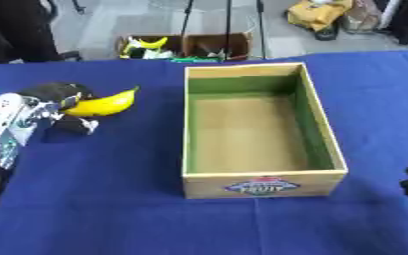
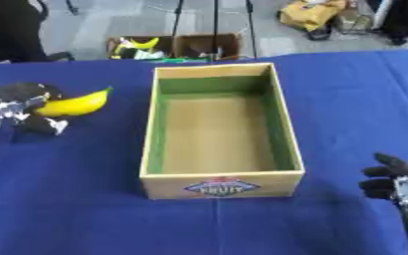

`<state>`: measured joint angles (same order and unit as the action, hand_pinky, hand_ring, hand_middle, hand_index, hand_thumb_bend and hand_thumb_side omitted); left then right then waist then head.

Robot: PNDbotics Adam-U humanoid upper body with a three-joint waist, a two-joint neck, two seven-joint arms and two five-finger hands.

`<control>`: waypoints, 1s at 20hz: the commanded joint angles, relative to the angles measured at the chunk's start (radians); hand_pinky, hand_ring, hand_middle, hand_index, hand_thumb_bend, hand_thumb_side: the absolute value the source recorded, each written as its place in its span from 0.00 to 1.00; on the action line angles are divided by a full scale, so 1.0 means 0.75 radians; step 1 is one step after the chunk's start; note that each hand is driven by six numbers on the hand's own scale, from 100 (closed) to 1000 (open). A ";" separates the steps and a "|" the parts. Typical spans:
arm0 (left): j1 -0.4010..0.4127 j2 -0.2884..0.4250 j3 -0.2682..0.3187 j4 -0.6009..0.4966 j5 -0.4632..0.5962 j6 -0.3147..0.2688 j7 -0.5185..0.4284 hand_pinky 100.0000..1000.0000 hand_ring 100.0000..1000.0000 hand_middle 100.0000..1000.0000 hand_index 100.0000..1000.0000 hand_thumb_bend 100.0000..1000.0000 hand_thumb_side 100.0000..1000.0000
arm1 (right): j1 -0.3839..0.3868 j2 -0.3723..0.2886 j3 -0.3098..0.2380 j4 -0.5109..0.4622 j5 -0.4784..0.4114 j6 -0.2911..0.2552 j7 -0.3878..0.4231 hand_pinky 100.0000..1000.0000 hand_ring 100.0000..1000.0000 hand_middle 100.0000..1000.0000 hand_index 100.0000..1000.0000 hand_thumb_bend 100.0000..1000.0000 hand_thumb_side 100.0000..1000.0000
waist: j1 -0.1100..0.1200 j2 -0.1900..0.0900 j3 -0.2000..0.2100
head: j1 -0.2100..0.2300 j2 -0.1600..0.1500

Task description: Pick up objects on the table and place them in the box.

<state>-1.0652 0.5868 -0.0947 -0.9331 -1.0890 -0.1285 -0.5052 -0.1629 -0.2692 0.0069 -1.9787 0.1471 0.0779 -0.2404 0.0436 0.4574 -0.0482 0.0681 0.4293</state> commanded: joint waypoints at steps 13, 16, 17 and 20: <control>-0.030 0.034 0.001 -0.014 -0.046 -0.040 0.032 0.59 0.79 0.73 0.82 0.09 0.52 | -0.002 -0.022 -0.008 -0.018 0.003 0.002 0.008 0.59 0.58 0.58 0.79 0.00 1.00 | 0.005 -0.018 -0.006 | 0.011 -0.017; -0.029 0.031 0.000 -0.011 -0.055 -0.047 0.053 0.56 0.78 0.70 0.79 0.06 0.52 | -0.002 -0.021 -0.009 -0.017 0.004 0.002 0.008 0.59 0.58 0.58 0.79 0.00 1.00 | 0.005 -0.017 -0.007 | 0.012 -0.018; -0.029 0.031 -0.001 -0.009 -0.057 -0.049 0.059 0.56 0.77 0.69 0.78 0.06 0.52 | -0.001 -0.022 -0.009 -0.017 0.004 0.002 0.008 0.59 0.58 0.58 0.79 0.00 1.00 | 0.005 -0.017 -0.007 | 0.012 -0.017; -0.031 0.029 -0.001 -0.008 -0.062 -0.052 0.076 0.53 0.75 0.64 0.74 0.00 0.50 | 0.000 -0.021 -0.011 -0.016 0.004 0.002 0.007 0.59 0.58 0.58 0.79 0.00 1.00 | 0.005 -0.017 -0.008 | 0.012 -0.016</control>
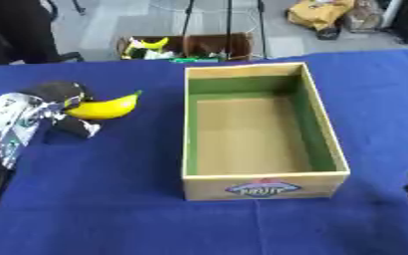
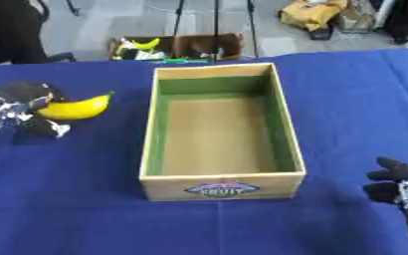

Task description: Pick up objects on the table and place them in the box.

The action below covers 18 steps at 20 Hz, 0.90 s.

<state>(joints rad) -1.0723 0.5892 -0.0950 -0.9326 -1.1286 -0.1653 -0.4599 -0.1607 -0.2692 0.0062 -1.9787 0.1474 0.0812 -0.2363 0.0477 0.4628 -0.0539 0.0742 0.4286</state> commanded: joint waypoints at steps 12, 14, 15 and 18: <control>-0.028 0.030 -0.001 -0.005 -0.020 0.007 0.071 0.49 0.72 0.63 0.72 0.00 0.46 | 0.002 -0.020 -0.012 -0.012 -0.003 0.003 0.000 0.59 0.58 0.58 0.79 0.00 1.00 | -0.003 -0.029 0.004 | 0.000 -0.008; -0.031 0.034 0.000 -0.008 -0.023 0.011 0.073 0.49 0.72 0.64 0.72 0.00 0.46 | 0.004 -0.020 -0.012 -0.011 -0.004 0.004 0.000 0.59 0.58 0.59 0.79 0.00 1.00 | -0.003 -0.033 0.006 | 0.000 -0.004; -0.032 0.035 0.000 -0.010 -0.026 0.014 0.075 0.49 0.72 0.64 0.72 0.00 0.46 | 0.005 -0.019 -0.012 -0.010 -0.004 0.005 0.000 0.59 0.58 0.59 0.79 0.00 1.00 | -0.003 -0.035 0.007 | 0.000 -0.003; -0.035 0.040 -0.002 -0.015 -0.035 0.018 0.073 0.49 0.72 0.64 0.72 0.00 0.46 | 0.008 -0.018 -0.013 -0.010 -0.005 0.005 -0.001 0.59 0.58 0.59 0.79 0.00 1.00 | -0.002 -0.040 0.009 | -0.001 0.001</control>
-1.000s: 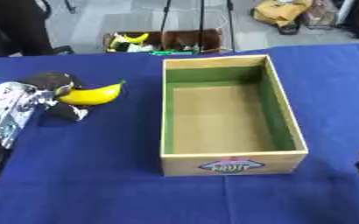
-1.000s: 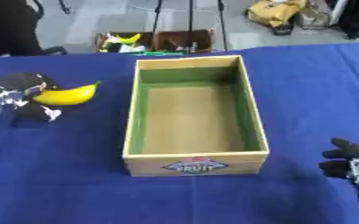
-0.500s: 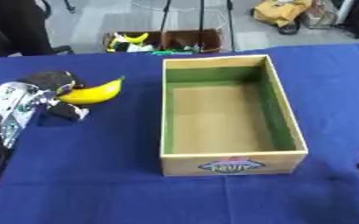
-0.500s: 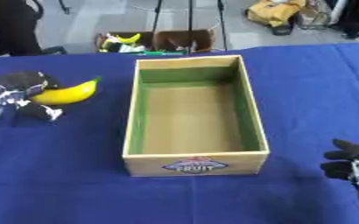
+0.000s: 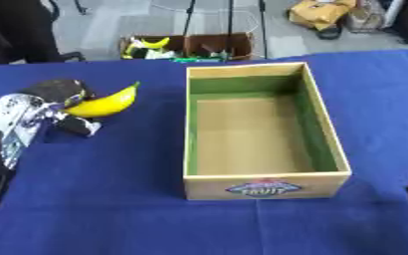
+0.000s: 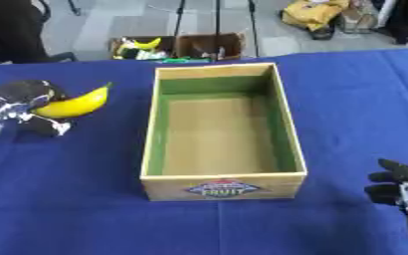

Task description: Pick up objects on the table and place them in the box.

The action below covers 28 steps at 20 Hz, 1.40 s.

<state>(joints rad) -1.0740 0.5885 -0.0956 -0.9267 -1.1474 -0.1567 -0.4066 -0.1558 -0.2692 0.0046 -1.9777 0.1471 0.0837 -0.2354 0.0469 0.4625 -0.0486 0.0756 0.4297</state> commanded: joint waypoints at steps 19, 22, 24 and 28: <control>-0.041 0.050 -0.013 -0.066 0.006 0.009 -0.032 0.47 0.70 0.63 0.71 0.00 0.37 | 0.013 -0.010 -0.016 -0.005 -0.009 0.001 -0.001 0.59 0.58 0.59 0.80 0.00 1.00 | 0.005 -0.082 0.009 | -0.004 0.029; -0.042 0.050 -0.015 -0.072 0.008 0.009 -0.035 0.47 0.70 0.63 0.71 0.00 0.37 | 0.013 -0.009 -0.016 -0.004 -0.010 0.001 -0.001 0.59 0.58 0.59 0.80 0.00 1.00 | 0.005 -0.087 0.009 | -0.004 0.033; -0.043 0.049 -0.017 -0.077 0.011 0.007 -0.036 0.47 0.70 0.63 0.71 0.00 0.36 | 0.014 -0.008 -0.016 -0.004 -0.011 0.000 0.000 0.59 0.58 0.59 0.80 0.00 1.00 | 0.006 -0.091 0.010 | -0.005 0.037; -0.044 0.050 -0.024 -0.094 0.019 0.004 -0.047 0.47 0.70 0.63 0.71 0.00 0.35 | 0.016 -0.006 -0.017 -0.003 -0.012 0.000 0.002 0.59 0.58 0.59 0.80 0.00 1.00 | 0.006 -0.099 0.012 | -0.006 0.044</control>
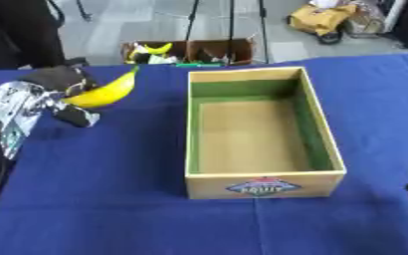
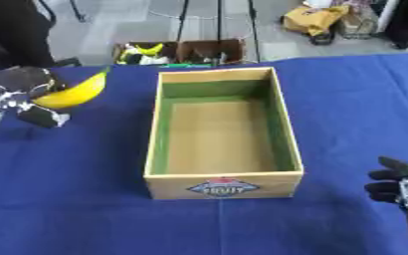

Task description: Pick up objects on the table and place them in the box.

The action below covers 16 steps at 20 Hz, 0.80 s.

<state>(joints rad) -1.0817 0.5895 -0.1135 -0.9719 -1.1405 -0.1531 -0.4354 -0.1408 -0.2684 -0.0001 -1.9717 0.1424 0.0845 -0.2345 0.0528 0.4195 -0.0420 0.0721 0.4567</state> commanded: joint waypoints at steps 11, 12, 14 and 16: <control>-0.061 0.025 -0.053 -0.151 0.031 -0.036 -0.060 0.47 0.70 0.63 0.71 0.00 0.34 | -0.004 0.000 -0.008 -0.009 -0.012 -0.006 0.009 0.59 0.58 0.59 0.80 0.00 1.00 | 0.001 -0.075 0.002 | -0.004 0.029; -0.064 0.023 -0.057 -0.163 0.033 -0.038 -0.066 0.47 0.70 0.63 0.71 0.00 0.34 | -0.003 0.000 -0.007 -0.008 -0.013 -0.006 0.009 0.59 0.58 0.59 0.80 0.00 1.00 | 0.002 -0.077 0.002 | -0.004 0.031; -0.071 0.015 -0.066 -0.183 0.037 -0.043 -0.076 0.47 0.70 0.63 0.71 0.00 0.33 | -0.003 0.002 -0.006 -0.008 -0.014 -0.007 0.011 0.59 0.58 0.59 0.80 0.00 1.00 | 0.002 -0.083 0.001 | -0.003 0.035; -0.078 0.010 -0.075 -0.204 0.043 -0.050 -0.086 0.46 0.70 0.63 0.71 0.00 0.33 | -0.002 0.003 -0.005 -0.007 -0.015 -0.007 0.012 0.59 0.58 0.59 0.80 0.00 1.00 | 0.002 -0.089 0.001 | -0.003 0.038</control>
<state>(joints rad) -1.1140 0.5792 -0.1700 -1.0992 -1.1148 -0.1885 -0.4942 -0.1400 -0.2593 0.0002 -1.9666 0.1371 0.0802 -0.2289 0.0544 0.3790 -0.0417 0.0689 0.4811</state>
